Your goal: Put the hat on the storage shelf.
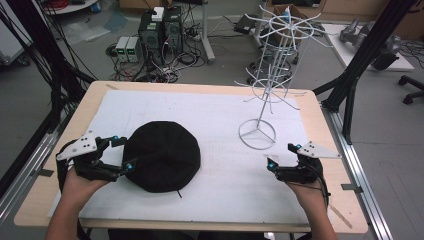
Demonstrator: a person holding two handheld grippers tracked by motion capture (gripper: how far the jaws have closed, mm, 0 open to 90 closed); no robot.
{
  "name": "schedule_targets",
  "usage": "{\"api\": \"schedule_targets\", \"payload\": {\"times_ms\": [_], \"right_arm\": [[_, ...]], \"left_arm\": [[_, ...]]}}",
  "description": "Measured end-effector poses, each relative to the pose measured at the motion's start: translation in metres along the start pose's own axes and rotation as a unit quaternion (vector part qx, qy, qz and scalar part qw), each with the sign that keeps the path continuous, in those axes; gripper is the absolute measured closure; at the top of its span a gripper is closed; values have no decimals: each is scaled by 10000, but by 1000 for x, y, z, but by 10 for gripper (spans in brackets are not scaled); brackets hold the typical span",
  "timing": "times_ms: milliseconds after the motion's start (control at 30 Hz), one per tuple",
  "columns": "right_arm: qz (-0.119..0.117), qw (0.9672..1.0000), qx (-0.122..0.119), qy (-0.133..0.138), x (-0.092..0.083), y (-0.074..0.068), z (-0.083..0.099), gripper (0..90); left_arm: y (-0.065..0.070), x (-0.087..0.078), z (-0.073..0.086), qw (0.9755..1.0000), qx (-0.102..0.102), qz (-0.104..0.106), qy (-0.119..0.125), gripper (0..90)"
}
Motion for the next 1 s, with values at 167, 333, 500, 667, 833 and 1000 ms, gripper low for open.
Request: {"api": "schedule_targets", "payload": {"times_ms": [167,333,500,667,833,1000], "right_arm": [[29,10000,-24,-58,1,2,3,51],[61,10000,-51,-38,-3,0,2,51],[64,10000,-17,15,-5,-1,0,51],[56,10000,-32,30,-5,0,0,51],[49,10000,0,9,-5,1,1,51],[64,10000,-5,-11,-4,2,2,51]], "left_arm": [[0,1,1,10000,17,14,-34,137],[1,0,0,10000,16,-2,-1,137],[2,1,-2,10000,21,19,20,137],[2,1,-2,10000,36,10,4,137],[1,1,-1,10000,4,-16,5,137],[1,2,0,10000,15,-12,-22,137]]}}
Point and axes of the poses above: each handheld gripper's, and its own axes: x roughly forward along the jaws, z roughly out of its underside, y roughly to its right, the point moved 9 cm from there along x, roughly forward along the jaws
